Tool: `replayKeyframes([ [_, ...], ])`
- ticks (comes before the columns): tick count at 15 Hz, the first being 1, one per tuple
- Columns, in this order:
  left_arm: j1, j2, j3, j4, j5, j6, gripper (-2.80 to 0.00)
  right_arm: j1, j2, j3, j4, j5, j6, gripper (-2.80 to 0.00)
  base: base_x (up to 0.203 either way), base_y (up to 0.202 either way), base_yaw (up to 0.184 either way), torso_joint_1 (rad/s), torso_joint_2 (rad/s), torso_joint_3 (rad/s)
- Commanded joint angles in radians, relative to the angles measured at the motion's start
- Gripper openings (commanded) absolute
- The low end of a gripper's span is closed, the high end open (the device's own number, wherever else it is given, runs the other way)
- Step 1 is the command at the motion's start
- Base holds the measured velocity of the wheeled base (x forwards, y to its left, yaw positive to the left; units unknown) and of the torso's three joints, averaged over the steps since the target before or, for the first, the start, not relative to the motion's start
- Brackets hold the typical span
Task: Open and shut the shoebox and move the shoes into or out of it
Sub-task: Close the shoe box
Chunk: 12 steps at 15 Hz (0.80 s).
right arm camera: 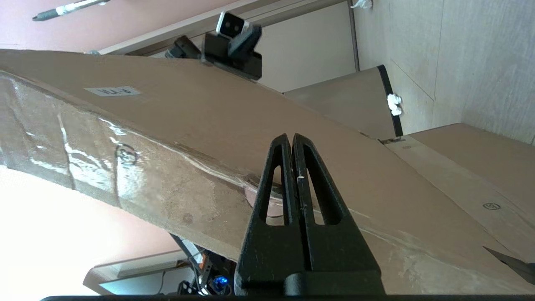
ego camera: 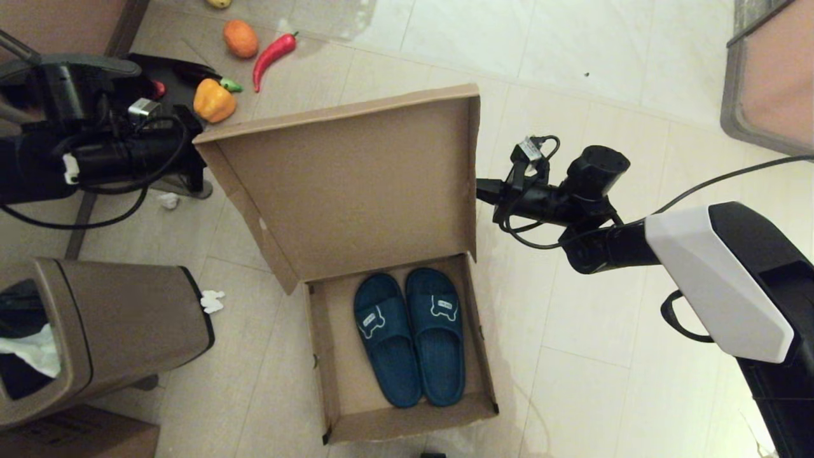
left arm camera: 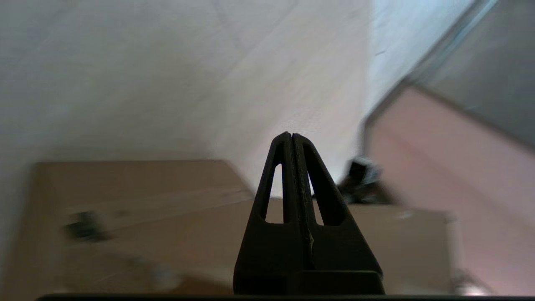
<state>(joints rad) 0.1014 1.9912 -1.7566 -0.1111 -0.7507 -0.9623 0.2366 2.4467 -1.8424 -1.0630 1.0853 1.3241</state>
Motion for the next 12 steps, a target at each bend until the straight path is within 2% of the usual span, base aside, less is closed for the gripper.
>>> replayKeyframes([
  [1,-0.016,0.019,-0.022,-0.026,-0.004,-0.082,-2.80,0.000,-0.009,0.013,-0.006,0.006,0.007,-2.80,0.000,0.000,0.000,0.000,0.00,0.000],
  [3,-0.040,0.017,-0.039,-0.052,-0.004,-0.181,-2.80,0.000,-0.032,0.059,-0.012,0.005,0.005,-2.80,0.000,0.000,0.000,0.000,0.00,0.000],
  [7,-0.049,-0.025,-0.035,-0.052,-0.014,-0.278,-2.80,0.000,-0.053,0.135,-0.069,0.005,0.006,-2.80,0.000,0.000,0.000,0.000,0.00,0.000],
  [9,-0.049,-0.044,-0.021,-0.051,-0.056,-0.298,-2.80,0.000,-0.061,0.165,-0.088,0.005,0.006,-2.80,0.000,0.000,0.000,0.000,0.00,0.000],
  [12,-0.066,-0.083,0.034,-0.051,-0.087,-0.293,-2.80,0.000,-0.081,0.222,-0.117,0.003,0.006,-2.80,0.000,0.000,0.000,0.000,0.00,0.000],
])
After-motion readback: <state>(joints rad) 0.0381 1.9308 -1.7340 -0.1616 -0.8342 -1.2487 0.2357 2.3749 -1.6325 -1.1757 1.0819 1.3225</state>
